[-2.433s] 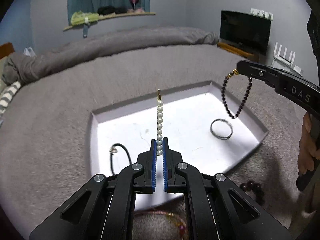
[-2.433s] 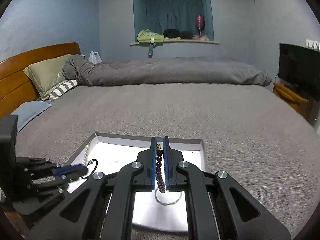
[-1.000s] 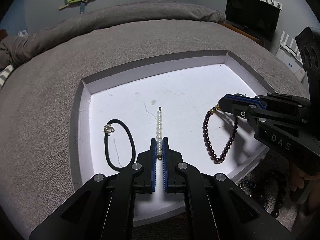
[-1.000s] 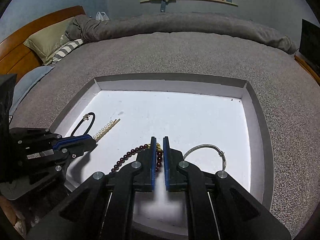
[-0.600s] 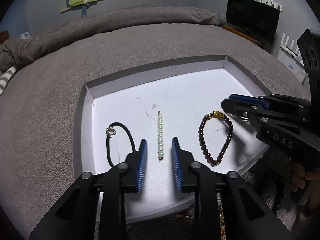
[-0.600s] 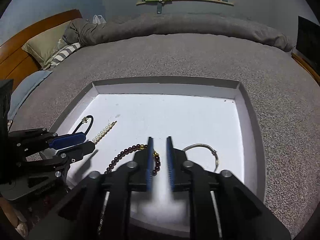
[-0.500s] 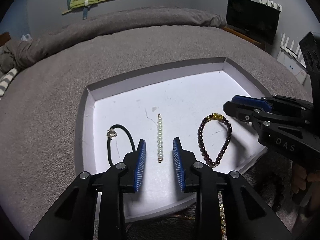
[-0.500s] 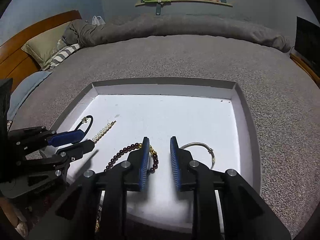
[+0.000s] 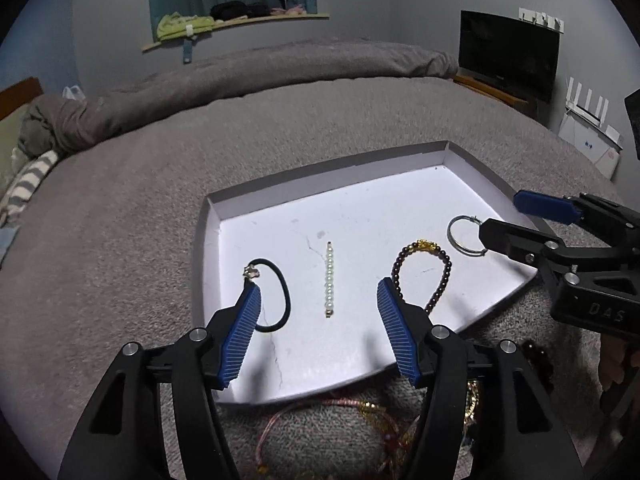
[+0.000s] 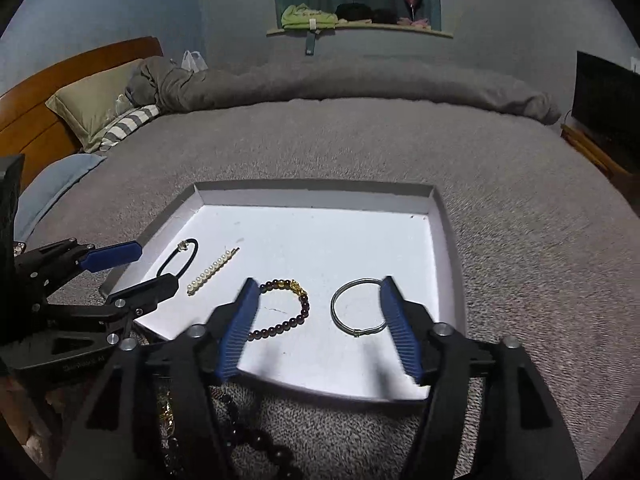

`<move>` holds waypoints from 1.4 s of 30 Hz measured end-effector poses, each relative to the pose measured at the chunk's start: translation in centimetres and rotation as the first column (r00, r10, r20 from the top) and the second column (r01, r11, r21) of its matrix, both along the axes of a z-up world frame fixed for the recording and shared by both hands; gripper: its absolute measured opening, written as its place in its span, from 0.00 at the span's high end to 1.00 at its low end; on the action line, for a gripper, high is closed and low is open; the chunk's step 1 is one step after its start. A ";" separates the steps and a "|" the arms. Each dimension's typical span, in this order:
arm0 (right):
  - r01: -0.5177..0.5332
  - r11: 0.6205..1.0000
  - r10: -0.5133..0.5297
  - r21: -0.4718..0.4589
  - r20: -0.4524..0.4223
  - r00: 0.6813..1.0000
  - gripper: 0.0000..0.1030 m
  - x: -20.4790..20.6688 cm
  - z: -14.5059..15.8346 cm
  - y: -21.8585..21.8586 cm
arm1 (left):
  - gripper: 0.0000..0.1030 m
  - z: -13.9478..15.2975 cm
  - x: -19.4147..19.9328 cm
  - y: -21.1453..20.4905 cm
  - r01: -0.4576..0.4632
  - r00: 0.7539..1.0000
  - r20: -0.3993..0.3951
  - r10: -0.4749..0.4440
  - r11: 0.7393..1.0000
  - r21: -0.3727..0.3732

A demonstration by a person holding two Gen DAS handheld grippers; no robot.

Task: Organize jewelry
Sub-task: 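Withdraw both open tools from the tray back over the jewelry pile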

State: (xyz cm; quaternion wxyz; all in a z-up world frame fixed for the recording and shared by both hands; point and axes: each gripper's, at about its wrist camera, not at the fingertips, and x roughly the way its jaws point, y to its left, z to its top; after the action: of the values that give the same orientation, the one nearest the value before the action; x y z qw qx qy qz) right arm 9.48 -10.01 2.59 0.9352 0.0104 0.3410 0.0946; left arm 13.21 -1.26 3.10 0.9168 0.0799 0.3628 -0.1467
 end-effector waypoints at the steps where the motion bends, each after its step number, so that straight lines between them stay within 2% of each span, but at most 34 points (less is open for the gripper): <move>1: 0.001 1.000 -0.002 0.002 0.005 1.000 0.31 -0.2 0.1 -0.1 | 0.35 0.1 -0.1 0.0 -0.002 1.000 0.005 0.002 1.000 -0.002; 4: 0.007 1.000 -0.007 0.001 0.017 1.000 0.30 -0.7 0.4 -0.2 | 0.32 0.5 -0.6 0.2 -0.005 1.000 0.017 0.005 1.000 -0.005; 14: 0.032 0.999 -0.033 0.036 0.040 0.999 0.12 -2.6 0.6 -1.5 | 0.21 1.4 -2.2 0.1 -0.007 0.998 0.061 0.007 1.000 0.006; 20: 0.037 0.998 -0.040 0.058 0.053 0.998 0.12 -4.0 0.6 -2.5 | 0.19 1.8 -3.3 0.3 -0.007 0.996 0.084 0.006 1.000 0.012; 30: 0.035 0.999 -0.037 0.026 0.072 0.997 0.09 -6.3 0.4 -3.6 | 0.16 1.3 -6.3 1.8 0.001 0.996 0.093 -0.001 1.000 0.007; 42: -0.025 0.999 0.025 -0.026 -0.020 0.999 0.08 -9.1 -3.0 -3.8 | 0.14 -1.7 -9.7 2.2 0.071 0.997 0.030 -0.073 0.996 0.054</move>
State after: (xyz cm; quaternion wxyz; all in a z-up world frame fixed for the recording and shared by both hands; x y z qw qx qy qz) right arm 0.42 -13.81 -0.37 0.9307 -0.0054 0.3514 0.1018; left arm 3.55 0.92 1.38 0.9141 0.1195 0.3487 -0.1687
